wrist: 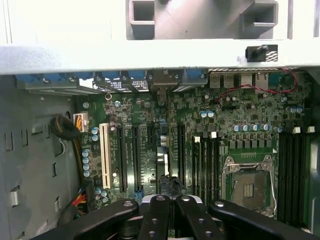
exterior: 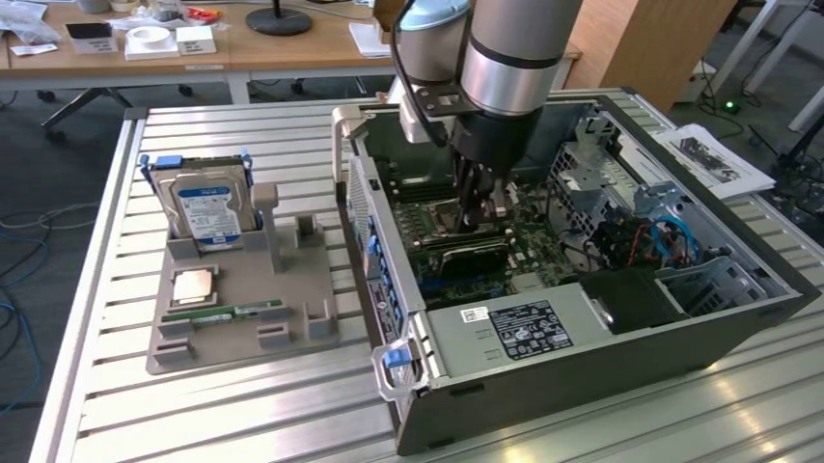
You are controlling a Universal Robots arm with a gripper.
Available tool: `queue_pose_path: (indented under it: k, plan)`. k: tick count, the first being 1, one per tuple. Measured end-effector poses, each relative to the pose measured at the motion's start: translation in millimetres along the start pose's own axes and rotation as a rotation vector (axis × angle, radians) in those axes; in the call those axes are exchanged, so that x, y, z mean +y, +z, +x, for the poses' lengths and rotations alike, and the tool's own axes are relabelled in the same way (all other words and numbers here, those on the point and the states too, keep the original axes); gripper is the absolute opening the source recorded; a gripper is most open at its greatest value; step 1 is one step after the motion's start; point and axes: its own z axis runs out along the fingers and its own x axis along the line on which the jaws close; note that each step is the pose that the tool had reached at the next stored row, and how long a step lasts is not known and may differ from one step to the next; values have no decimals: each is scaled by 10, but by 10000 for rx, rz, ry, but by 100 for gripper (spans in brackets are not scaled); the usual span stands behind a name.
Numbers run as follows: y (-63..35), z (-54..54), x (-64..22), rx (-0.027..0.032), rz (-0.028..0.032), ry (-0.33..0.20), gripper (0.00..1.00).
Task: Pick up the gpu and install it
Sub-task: 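Press down on the gpu until it lock into place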
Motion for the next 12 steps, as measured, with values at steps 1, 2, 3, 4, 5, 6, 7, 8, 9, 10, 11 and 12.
queue_pose_path:
  k: [1, 2, 3, 4, 5, 6, 7, 8, 9, 10, 11, 12]
  plan:
    - [15, 0, 1, -1, 0, 0, 11]
    - [26, 1, 1, -2, 1, 2, 11]
    - [33, 1, 2, -1, 1, 2, 11]
    - [33, 1, 2, 1, -1, 1, 11]
    - [33, 1, 2, 1, 0, 1, 11]
    - [33, 1, 2, 1, 0, 1, 11]
    - [33, 1, 2, 1, 0, 2, 11]
    - [34, 1, 2, 0, 0, 2, 11]
    - [34, 1, 2, -1, 1, 2, 11]
    - [36, -2, 3, -3, 2, 2, 11]
    - [38, -7, 5, -2, 2, 5, 11]
    - [38, -14, 6, -1, 2, 4, 11]
